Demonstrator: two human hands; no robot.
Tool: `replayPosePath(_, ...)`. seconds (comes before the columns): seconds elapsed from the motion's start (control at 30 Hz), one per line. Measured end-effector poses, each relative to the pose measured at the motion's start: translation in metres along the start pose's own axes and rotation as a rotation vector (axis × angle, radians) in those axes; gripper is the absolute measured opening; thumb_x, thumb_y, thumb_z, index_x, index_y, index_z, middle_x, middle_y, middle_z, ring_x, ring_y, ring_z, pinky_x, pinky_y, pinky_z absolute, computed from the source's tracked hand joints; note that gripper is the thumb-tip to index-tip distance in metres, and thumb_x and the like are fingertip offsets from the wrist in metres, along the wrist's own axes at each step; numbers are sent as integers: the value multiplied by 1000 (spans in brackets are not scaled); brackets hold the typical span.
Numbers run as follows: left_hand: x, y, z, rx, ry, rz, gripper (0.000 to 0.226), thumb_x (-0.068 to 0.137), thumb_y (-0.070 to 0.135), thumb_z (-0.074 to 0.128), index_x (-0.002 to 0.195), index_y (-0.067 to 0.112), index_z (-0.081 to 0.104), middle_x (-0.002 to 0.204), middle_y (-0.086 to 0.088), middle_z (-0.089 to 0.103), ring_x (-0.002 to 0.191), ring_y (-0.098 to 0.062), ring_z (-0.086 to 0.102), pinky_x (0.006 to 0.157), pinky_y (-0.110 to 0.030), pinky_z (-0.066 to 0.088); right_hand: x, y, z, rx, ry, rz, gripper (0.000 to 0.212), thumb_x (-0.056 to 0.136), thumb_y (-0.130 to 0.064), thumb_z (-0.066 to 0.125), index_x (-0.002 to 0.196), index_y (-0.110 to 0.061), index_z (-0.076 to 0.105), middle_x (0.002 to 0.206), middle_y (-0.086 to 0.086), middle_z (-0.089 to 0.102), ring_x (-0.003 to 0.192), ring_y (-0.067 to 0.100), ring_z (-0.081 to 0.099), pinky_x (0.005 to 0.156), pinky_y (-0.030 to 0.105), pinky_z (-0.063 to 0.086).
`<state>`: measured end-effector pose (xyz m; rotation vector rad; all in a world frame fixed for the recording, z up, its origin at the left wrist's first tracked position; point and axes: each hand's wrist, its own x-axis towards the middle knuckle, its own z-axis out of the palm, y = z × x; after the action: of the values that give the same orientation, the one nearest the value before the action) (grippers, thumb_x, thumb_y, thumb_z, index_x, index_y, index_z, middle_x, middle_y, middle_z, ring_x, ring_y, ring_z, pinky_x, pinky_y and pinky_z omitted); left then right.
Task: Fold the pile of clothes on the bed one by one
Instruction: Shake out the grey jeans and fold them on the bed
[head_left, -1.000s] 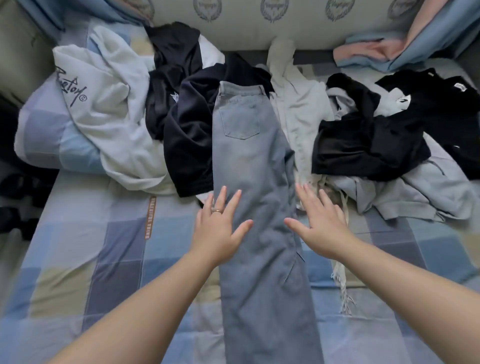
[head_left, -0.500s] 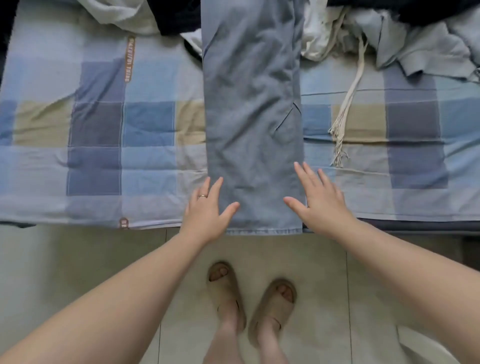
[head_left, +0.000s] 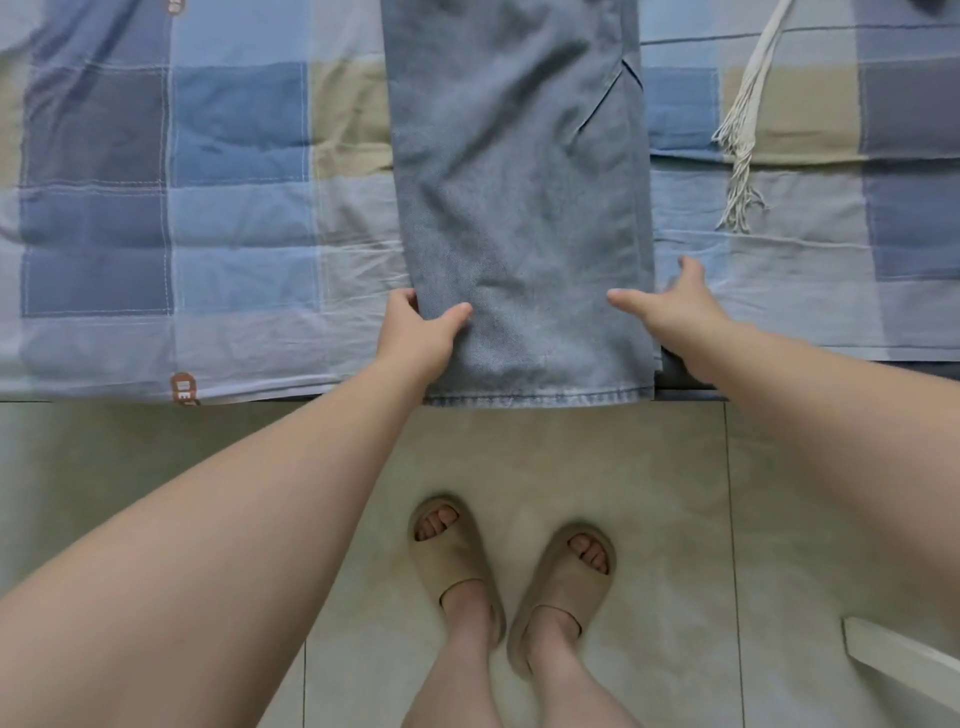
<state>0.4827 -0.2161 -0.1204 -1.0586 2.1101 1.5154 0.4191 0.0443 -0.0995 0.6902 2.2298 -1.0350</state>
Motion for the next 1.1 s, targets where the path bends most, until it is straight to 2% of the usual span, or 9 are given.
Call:
replayPosePath(0.07, 6, -4, 3, -6, -33, -26, 44, 89, 28, 76, 125, 10, 60, 118, -1, 68, 102, -18, 67, 91, -32, 53, 7, 0, 2, 63, -61, 26, 88, 81, -34, 84, 149, -10, 33, 144, 10, 52, 121, 28, 57, 96, 36, 47)
replayPosePath(0.17, -1, -6, 4, -15, -50, -74, 31, 93, 28, 71, 120, 13, 68, 107, -1, 71, 104, -25, 68, 94, -36, 54, 1, 1, 7, 92, -90, 79, 60, 81, -25, 84, 132, -10, 58, 121, 7, 67, 102, 25, 65, 85, 37, 54)
replayPosePath(0.27, -15, -3, -2, 3, -78, -61, 24, 96, 29, 67, 116, 16, 69, 97, 4, 70, 99, -23, 67, 86, -31, 51, -18, 1, 6, 145, -69, 84, 48, 88, -25, 78, 130, -7, 63, 122, 8, 69, 107, 27, 66, 97, 41, 54)
replayPosePath(0.4, -51, 12, -25, 48, -111, -98, 37, 96, 35, 66, 124, 10, 66, 109, 0, 69, 103, -23, 65, 94, -34, 51, -68, -8, -10, 202, -63, 99, 36, 91, -27, 74, 123, -14, 66, 100, -1, 69, 82, 14, 63, 63, 27, 49)
replayPosePath(0.57, -126, 55, -69, 17, -178, -196, 45, 94, 41, 68, 129, 13, 62, 122, -5, 69, 111, -28, 65, 104, -44, 50, -157, -38, -51, 284, -51, 142, 37, 90, -25, 75, 123, -10, 66, 113, 6, 70, 103, 26, 67, 94, 42, 55)
replayPosePath(0.67, -182, 82, -100, 26, -223, -243, 42, 94, 41, 69, 126, 15, 64, 117, -3, 70, 105, -26, 67, 96, -40, 54, -221, -49, -75, 296, -40, 132, 20, 90, -22, 75, 107, -15, 67, 110, 7, 71, 101, 26, 68, 95, 42, 55)
replayPosePath(0.8, -260, 93, -134, 19, -269, -311, 40, 93, 38, 70, 125, 14, 66, 113, -4, 71, 100, -27, 69, 82, -35, 55, -302, -47, -99, 321, -38, 169, 25, 89, -21, 76, 111, -11, 69, 108, 7, 72, 99, 27, 69, 92, 41, 56)
replayPosePath(0.93, -332, 78, -159, 55, -299, -312, 44, 94, 35, 70, 128, 8, 64, 120, -7, 71, 107, -28, 68, 92, -35, 53, -373, -25, -116, 362, -106, 202, 20, 88, -22, 78, 103, -14, 67, 104, 5, 73, 88, 23, 71, 72, 33, 57)
replayPosePath(1.1, -415, 31, -173, 159, -326, -441, 48, 93, 42, 70, 121, 4, 62, 88, -9, 65, 70, -27, 60, 60, -29, 43, -449, 31, -116, 366, -178, 243, 31, 89, -16, 76, 115, -5, 65, 107, 10, 72, 90, 26, 70, 82, 38, 57)
